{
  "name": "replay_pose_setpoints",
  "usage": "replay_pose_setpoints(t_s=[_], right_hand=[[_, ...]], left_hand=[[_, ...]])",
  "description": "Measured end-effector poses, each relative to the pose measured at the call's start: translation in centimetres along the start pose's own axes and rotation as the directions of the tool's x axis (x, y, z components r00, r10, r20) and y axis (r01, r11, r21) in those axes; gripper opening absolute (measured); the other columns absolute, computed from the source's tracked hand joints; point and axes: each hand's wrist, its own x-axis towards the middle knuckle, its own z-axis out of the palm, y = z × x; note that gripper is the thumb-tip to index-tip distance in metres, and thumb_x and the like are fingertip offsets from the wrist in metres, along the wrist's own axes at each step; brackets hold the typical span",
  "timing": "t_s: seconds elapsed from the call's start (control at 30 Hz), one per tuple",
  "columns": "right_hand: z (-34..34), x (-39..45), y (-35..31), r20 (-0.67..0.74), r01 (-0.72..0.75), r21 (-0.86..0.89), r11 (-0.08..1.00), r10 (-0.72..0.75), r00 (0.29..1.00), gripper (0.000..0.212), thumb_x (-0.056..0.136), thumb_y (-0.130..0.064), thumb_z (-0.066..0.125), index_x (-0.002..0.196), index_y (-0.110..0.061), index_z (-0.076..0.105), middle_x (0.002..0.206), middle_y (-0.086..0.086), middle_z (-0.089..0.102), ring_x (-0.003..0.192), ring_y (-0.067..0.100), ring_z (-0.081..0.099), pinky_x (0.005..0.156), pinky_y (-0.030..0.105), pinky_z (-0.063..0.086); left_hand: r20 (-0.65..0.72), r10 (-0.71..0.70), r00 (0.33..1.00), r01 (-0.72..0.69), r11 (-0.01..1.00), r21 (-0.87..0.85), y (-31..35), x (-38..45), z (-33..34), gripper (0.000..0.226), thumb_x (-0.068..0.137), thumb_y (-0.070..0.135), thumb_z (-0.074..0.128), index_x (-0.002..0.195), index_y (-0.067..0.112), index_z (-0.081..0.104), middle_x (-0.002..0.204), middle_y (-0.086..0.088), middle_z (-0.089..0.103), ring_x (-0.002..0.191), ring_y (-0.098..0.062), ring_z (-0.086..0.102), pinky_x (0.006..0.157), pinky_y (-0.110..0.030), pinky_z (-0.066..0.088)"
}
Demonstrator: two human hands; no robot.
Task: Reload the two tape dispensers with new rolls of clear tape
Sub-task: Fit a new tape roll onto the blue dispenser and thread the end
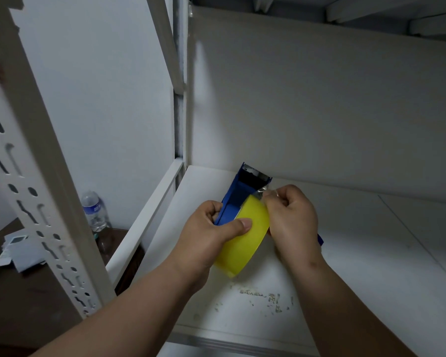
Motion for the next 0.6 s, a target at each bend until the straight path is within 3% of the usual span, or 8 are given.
replay_pose_setpoints(t_s=[0.1, 0.2, 0.33, 0.6], right_hand=[[0.22, 0.23, 0.08, -0.003, -0.085, 0.032, 0.996, 0.085, 0.996, 0.025, 0.082, -0.025, 0.058, 0.061, -0.016, 0.047, 0.052, -0.006, 0.045, 0.051, 0.016, 0.043, 0.052, 0.035, 0.044], [0.33, 0.38, 0.13, -0.006, -0.110, 0.045, 0.993, 0.110, 0.994, 0.021, 0.076, -0.023, 0.057, 0.059, -0.017, 0.046, 0.051, -0.006, 0.045, 0.051, 0.017, 0.042, 0.051, 0.033, 0.041], [0.44, 0.45, 0.03, -0.018, -0.080, 0.008, 0.997, 0.080, 0.997, 0.021, 0.076, -0.020, 0.055, 0.059, -0.018, 0.043, 0.052, -0.006, 0.045, 0.049, 0.014, 0.039, 0.049, 0.026, 0.033], [0.53, 0.53, -0.10, 0.004, -0.058, -0.051, 0.997, 0.058, 0.998, 0.016, 0.082, -0.020, 0.053, 0.068, -0.014, 0.049, 0.062, -0.001, 0.052, 0.056, 0.017, 0.045, 0.050, 0.026, 0.031]], left_hand=[[-0.001, -0.004, 1.000, 0.004, 1.000, 0.012, -0.09, -0.13, -0.24, 0.081, 0.044, 0.041, 0.084, 0.110, 0.003, 0.058, 0.105, -0.033, 0.053, 0.089, -0.033, 0.052, 0.077, -0.046, 0.044], [-0.007, 0.010, 1.000, -0.010, 1.000, 0.023, -0.05, -0.44, -0.22, 0.083, 0.043, 0.042, 0.085, 0.112, 0.003, 0.058, 0.117, -0.037, 0.054, 0.098, -0.045, 0.057, 0.084, -0.054, 0.049], [0.001, 0.063, 0.998, -0.063, 0.998, 0.015, -0.03, -0.63, -0.18, 0.075, 0.045, 0.039, 0.085, 0.101, -0.002, 0.056, 0.098, -0.039, 0.055, 0.080, -0.030, 0.051, 0.074, -0.044, 0.045], [-0.018, 0.130, 0.991, -0.129, 0.990, 0.052, 0.05, -0.12, -0.64, 0.075, 0.045, 0.040, 0.089, 0.090, -0.008, 0.052, 0.082, -0.030, 0.052, 0.075, -0.028, 0.046, 0.068, -0.044, 0.043]])
